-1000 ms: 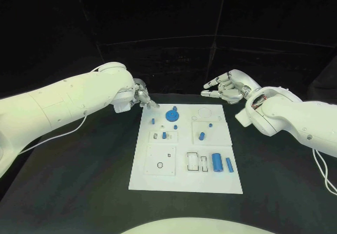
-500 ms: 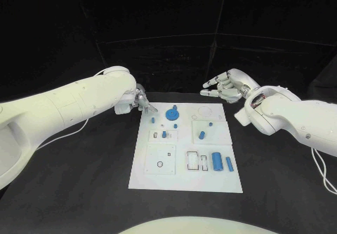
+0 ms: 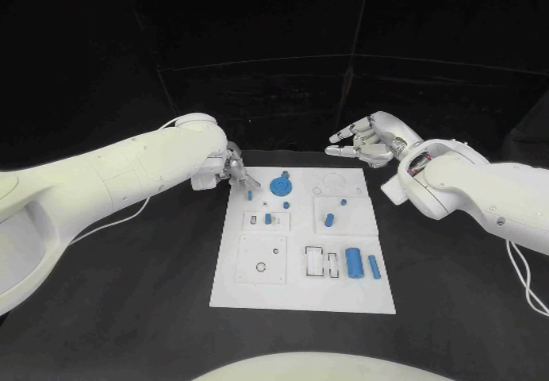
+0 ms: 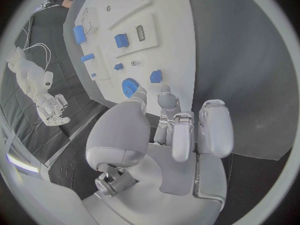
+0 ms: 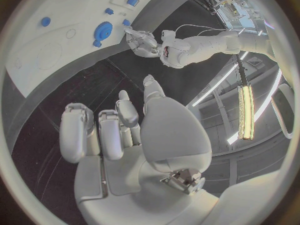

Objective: Assemble the parts on the task board

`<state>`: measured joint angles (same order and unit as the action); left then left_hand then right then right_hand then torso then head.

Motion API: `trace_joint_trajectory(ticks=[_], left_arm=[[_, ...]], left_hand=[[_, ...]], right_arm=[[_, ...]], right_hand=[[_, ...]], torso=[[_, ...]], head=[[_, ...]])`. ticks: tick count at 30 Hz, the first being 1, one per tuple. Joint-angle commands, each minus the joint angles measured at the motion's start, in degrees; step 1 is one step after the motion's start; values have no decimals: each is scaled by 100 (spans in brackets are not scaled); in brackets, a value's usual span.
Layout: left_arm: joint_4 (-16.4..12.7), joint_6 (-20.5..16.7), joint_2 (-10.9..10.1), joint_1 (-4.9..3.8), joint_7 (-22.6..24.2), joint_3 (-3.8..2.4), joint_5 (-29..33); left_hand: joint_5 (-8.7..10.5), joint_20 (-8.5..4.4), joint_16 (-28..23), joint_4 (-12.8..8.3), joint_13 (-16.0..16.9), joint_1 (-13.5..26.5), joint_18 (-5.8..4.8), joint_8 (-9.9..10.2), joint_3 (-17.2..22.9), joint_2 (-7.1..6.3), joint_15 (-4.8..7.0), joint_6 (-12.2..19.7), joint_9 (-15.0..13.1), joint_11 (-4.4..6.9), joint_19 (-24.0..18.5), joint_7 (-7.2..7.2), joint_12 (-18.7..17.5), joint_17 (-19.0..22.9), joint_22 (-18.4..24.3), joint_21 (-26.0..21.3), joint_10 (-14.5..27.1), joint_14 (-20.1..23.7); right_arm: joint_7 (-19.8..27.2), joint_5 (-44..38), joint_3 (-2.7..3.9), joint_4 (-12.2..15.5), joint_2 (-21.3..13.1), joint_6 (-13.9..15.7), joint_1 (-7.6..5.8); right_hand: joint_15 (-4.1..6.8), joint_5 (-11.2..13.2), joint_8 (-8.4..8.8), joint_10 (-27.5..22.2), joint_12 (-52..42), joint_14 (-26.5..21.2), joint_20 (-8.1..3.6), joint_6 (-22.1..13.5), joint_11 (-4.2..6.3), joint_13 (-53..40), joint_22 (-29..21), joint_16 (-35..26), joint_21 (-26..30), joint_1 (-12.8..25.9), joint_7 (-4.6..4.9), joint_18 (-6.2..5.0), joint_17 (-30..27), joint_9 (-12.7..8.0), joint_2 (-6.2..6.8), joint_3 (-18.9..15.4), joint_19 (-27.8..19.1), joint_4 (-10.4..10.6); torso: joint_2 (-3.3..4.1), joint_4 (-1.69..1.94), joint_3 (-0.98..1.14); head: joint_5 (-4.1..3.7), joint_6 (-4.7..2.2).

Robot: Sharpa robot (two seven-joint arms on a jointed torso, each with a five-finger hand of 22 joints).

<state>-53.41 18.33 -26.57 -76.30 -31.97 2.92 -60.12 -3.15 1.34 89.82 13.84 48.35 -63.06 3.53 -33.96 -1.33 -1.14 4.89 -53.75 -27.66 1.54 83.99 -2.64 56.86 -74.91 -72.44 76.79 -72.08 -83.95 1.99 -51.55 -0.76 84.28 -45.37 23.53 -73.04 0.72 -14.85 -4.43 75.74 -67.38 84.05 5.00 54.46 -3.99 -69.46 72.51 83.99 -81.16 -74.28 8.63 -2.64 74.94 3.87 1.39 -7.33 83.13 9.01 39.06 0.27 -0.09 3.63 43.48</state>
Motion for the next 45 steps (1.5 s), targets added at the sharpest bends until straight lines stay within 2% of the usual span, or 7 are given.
trace_joint_trajectory(ticks=[1,11,31,45], left_arm=[[6,176,18,-4,57,15,-42],[35,246,47,11,46,45,-42],[17,211,61,24,137,55,-42],[11,235,60,25,172,55,-40]], left_hand=[[-10,-13,18,-31,-2,-75,17,-28,-28,35,11,-48,14,-10,76,-1,21,-1509,-14,25,-43,-605],[-15,-17,18,-104,-9,-220,17,-21,-24,101,12,-58,42,-7,76,0,26,-1509,-22,24,-45,-605],[-15,-17,18,-117,3,-252,14,-21,-17,140,13,-66,50,-7,79,1,39,-1509,-35,32,-54,-605],[-7,-30,18,-508,-47,-808,13,-1,242,334,30,-85,119,20,78,30,11,-1509,-57,30,-40,-605]], right_arm=[[55,6,4,1,10,-36,-11],[57,6,4,-8,20,-38,-11],[56,6,4,-27,24,-44,-11],[57,6,4,-33,29,-53,-11]], right_hand=[[17,-32,-17,-7,16,368,9,31,37,6,-3,-21,27,10,0,-95,502,4,-55,-52,-32,-2],[17,-34,-17,-7,16,368,9,32,37,6,-3,-21,27,10,0,-95,502,4,-55,-53,-32,-2],[17,-34,-17,-7,16,368,9,32,37,6,-3,-21,27,10,0,-95,502,4,-55,-53,-32,-2],[18,-67,-21,6,-6,371,7,39,39,-9,2,-16,25,-5,-2,-94,512,5,-76,-63,-28,-2]], torso=[[2,-1,1],[-1,2,2],[-1,2,-1],[-1,1,1]], head=[[-3,0],[-5,22],[-3,12],[4,35]])
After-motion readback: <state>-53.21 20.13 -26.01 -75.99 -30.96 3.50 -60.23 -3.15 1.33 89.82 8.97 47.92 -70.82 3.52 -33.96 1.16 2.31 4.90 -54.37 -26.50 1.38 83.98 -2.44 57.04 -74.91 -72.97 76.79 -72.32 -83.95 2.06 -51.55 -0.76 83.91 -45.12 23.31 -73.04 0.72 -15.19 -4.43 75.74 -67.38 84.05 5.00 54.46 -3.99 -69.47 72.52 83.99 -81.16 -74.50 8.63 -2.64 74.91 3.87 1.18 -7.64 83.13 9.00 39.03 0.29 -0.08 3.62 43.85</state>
